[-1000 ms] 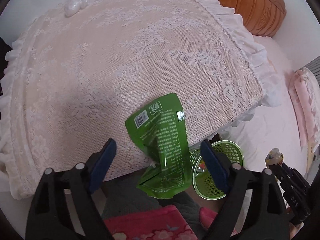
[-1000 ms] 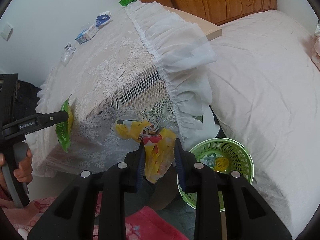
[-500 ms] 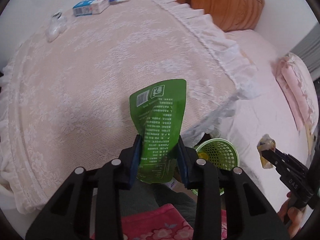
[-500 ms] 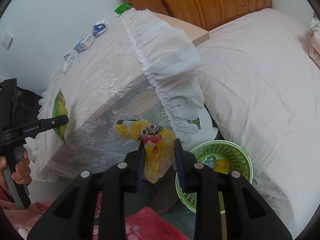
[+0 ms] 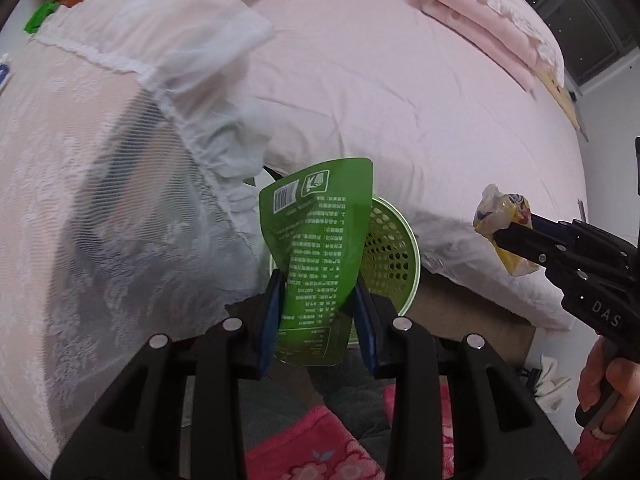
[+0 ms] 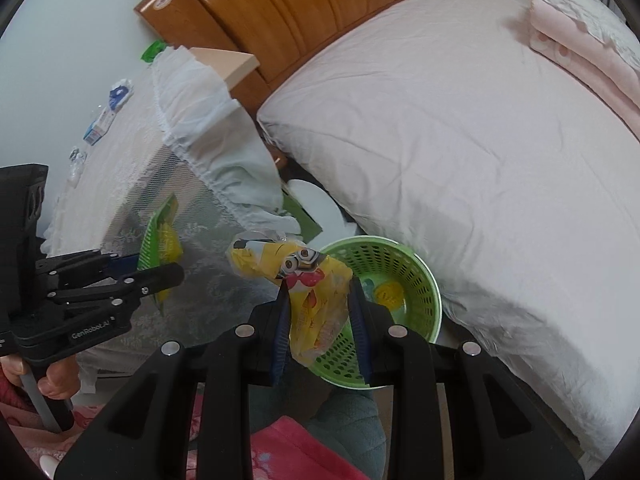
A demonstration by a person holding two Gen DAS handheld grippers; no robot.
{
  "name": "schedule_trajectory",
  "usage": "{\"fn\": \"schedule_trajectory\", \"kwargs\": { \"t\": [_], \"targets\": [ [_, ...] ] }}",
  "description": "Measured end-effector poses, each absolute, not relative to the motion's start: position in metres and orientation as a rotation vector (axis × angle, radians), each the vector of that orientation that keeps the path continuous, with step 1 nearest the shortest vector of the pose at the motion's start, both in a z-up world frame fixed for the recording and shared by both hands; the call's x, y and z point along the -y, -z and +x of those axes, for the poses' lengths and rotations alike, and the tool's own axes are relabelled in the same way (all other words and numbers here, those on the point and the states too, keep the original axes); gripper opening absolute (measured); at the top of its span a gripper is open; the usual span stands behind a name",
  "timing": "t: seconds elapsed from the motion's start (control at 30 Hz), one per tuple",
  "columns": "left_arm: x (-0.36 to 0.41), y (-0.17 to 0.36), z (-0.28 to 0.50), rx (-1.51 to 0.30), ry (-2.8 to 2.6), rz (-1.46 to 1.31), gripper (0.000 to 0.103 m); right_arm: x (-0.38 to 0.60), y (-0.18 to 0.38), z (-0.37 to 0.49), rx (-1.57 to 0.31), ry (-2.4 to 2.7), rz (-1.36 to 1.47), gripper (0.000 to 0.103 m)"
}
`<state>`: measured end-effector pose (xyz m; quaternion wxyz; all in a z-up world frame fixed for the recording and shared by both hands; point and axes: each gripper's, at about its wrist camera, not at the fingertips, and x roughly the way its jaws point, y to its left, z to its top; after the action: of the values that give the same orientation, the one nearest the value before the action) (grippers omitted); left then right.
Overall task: Collect trash
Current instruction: 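Carry the green wrapper and yellow wrapper toward the green wastebasket with both tools, then release the green wrapper and yellow wrapper into the wastebasket with both tools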
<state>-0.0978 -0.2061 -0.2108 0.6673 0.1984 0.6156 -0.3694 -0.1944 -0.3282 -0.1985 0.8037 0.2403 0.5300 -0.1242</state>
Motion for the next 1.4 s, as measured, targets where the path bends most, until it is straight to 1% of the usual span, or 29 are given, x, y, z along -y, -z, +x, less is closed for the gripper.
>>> {"fn": "schedule_trajectory", "kwargs": {
  "t": [0.07,0.1,0.13,0.2,0.3,0.4,0.73,0.77,0.8,0.87,0.9,0.93,1.27,1.4],
  "targets": [
    [0.217,0.218,-0.107,-1.418,0.857,0.451,0.034,0.335,0.203,-0.203,-1.139,0.278,0.524,0.029],
    [0.221,0.22,-0.111,-1.428,0.867,0.454,0.038,0.337,0.204,-0.205,-1.14,0.283,0.528,0.029],
    [0.224,0.221,-0.114,-1.437,0.875,0.456,0.043,0.339,0.206,-0.209,-1.141,0.289,0.533,0.029],
    [0.226,0.22,-0.119,-1.428,0.878,0.471,0.071,0.343,0.209,-0.212,-1.141,0.292,0.539,0.029],
    [0.229,0.214,-0.126,-1.379,0.875,0.502,0.082,0.347,0.212,-0.216,-1.139,0.295,0.549,0.029],
    [0.225,0.208,-0.127,-1.357,0.869,0.511,0.09,0.348,0.213,-0.215,-1.136,0.293,0.557,0.029],
    [0.209,0.192,-0.107,-1.331,0.801,0.47,0.092,0.339,0.225,-0.207,-1.176,0.267,0.555,0.03],
    [0.208,0.191,-0.106,-1.329,0.797,0.467,0.092,0.338,0.226,-0.206,-1.185,0.258,0.555,0.033],
    [0.206,0.19,-0.105,-1.327,0.794,0.465,0.092,0.337,0.228,-0.204,-1.19,0.263,0.554,0.039],
    [0.204,0.188,-0.103,-1.324,0.787,0.46,0.092,0.336,0.228,-0.203,-1.187,0.3,0.543,0.081],
    [0.203,0.188,-0.102,-1.324,0.785,0.459,0.092,0.335,0.228,-0.203,-1.188,0.312,0.541,0.087],
    [0.203,0.188,-0.102,-1.323,0.782,0.458,0.092,0.336,0.229,-0.203,-1.191,0.316,0.548,0.09],
    [0.196,0.183,-0.099,-1.309,0.771,0.441,0.092,0.344,0.228,-0.202,-1.179,0.356,0.577,0.093],
    [0.183,0.165,-0.09,-1.232,0.731,0.407,0.092,0.341,0.215,-0.191,-1.151,0.349,0.563,0.093]
  ]
}}
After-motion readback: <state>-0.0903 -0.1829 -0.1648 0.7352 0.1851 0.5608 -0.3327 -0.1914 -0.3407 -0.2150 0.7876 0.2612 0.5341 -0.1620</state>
